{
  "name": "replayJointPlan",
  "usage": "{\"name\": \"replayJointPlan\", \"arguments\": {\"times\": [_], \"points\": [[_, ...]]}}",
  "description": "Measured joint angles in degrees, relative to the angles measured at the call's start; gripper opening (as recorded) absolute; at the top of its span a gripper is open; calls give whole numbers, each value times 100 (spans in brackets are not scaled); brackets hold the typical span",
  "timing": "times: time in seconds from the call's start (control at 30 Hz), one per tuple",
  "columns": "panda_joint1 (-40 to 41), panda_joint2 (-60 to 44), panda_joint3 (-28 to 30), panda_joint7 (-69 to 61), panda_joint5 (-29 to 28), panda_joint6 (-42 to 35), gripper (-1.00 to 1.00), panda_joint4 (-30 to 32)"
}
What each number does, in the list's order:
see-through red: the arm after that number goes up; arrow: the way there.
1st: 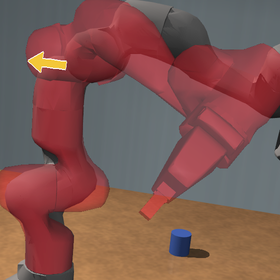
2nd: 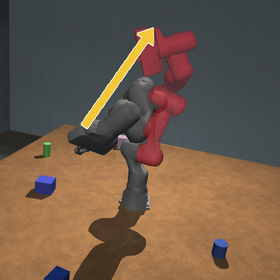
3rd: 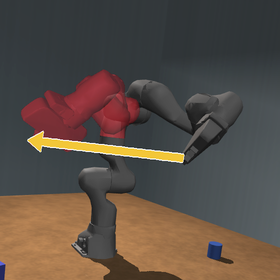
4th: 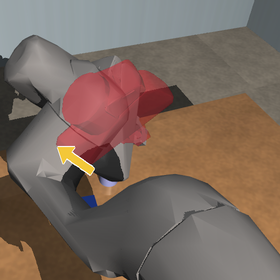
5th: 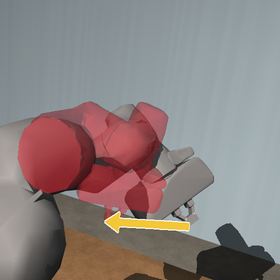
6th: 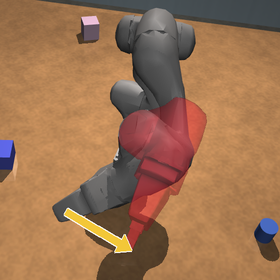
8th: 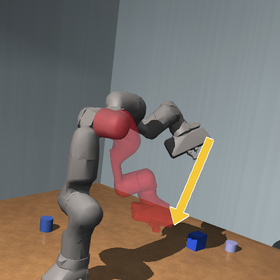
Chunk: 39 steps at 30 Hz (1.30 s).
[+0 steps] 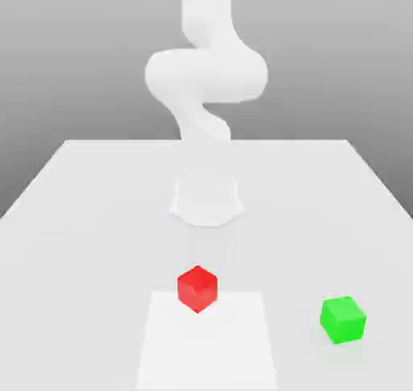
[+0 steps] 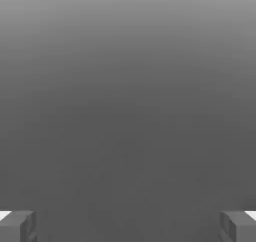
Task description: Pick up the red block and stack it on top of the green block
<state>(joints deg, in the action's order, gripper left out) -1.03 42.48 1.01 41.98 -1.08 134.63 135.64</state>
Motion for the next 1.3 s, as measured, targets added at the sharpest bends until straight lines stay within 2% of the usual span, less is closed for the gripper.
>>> {"name": "replayJointPlan", "arguments": {"times": [0.53, 0.67, 0.8, 0.83, 1.07, 1.2, 1.3], "points": [[-731, -2865, 1145, -3457, -542, 2329, 0, 3049], [-963, -4106, 1218, -4381, 27, 3320, 0, 3318], [-416, -4981, 460, -5041, 903, 4048, 0, 3218], [-242, -5152, 268, -5108, 990, 4195, -100, 3193], [-186, -5177, 215, -5103, 987, 4207, -100, 3190], [-344, -4481, 577, -4638, 336, 3622, -100, 3298], [-214, -3862, 537, -4379, -36, 3094, -100, 3385]]}}
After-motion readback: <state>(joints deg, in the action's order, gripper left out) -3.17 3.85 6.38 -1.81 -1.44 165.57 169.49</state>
